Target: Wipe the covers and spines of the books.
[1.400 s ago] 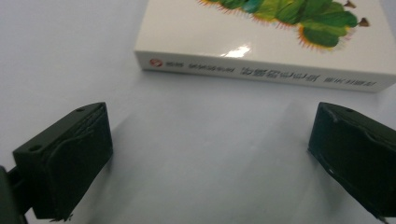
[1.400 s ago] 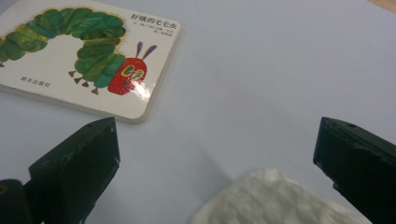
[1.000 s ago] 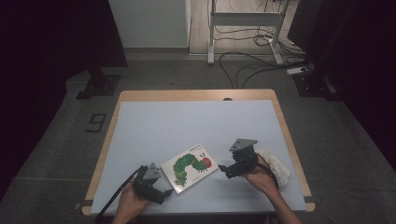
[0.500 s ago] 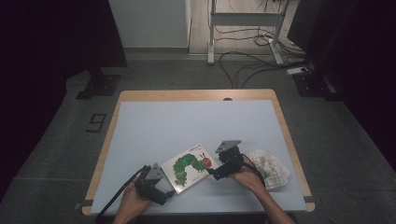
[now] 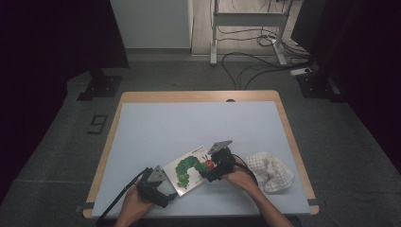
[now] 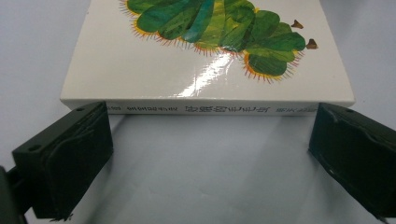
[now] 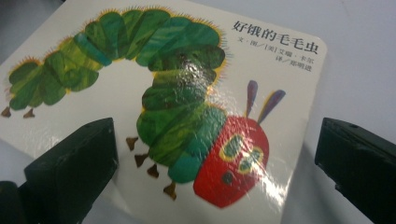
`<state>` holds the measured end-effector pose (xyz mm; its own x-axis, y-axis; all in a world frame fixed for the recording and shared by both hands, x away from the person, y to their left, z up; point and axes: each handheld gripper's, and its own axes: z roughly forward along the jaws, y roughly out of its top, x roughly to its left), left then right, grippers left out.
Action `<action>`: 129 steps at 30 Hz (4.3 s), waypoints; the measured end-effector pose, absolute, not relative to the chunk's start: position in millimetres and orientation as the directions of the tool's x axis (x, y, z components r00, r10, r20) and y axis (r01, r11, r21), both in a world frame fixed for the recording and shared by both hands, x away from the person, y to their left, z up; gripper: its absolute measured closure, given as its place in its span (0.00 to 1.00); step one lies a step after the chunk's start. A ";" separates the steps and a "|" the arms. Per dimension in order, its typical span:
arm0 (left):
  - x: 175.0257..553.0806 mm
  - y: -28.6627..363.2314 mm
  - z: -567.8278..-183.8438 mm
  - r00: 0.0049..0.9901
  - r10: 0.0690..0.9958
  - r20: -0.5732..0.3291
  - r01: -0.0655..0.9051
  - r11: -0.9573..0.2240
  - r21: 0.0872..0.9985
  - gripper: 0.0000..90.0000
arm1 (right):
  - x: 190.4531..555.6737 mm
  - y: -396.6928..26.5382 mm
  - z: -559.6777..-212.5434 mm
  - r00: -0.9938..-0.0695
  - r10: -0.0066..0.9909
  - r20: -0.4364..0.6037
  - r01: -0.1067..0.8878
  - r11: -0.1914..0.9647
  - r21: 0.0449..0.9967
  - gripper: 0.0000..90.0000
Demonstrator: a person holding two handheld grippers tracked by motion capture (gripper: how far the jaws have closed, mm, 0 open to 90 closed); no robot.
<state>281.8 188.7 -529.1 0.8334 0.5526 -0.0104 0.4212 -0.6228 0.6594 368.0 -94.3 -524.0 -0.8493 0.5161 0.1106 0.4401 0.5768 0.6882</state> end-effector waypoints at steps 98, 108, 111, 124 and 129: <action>287.6 196.8 -517.9 0.799 0.595 -0.092 0.488 -0.551 0.677 0.00 | 344.0 -137.5 -479.4 -0.906 0.400 0.135 0.359 0.561 0.746 0.66; 292.0 194.5 -513.4 0.795 0.596 -0.108 0.502 -0.548 0.669 0.00 | 336.8 -144.4 -488.7 -0.899 0.417 0.135 0.367 0.547 0.753 0.67; 293.1 192.7 -512.8 0.796 0.596 -0.111 0.505 -0.552 0.663 0.00 | 334.7 -146.8 -491.7 -0.896 0.422 0.135 0.370 0.543 0.754 0.68; 300.9 181.6 -513.4 0.805 0.571 -0.162 0.519 -0.544 0.660 0.01 | 328.4 -154.3 -500.7 -0.890 0.433 0.143 0.379 0.527 0.761 0.69; 299.2 175.4 -511.3 0.819 0.557 -0.139 0.493 -0.557 0.668 0.06 | 327.5 -156.4 -504.7 -0.887 0.438 0.148 0.385 0.522 0.761 0.69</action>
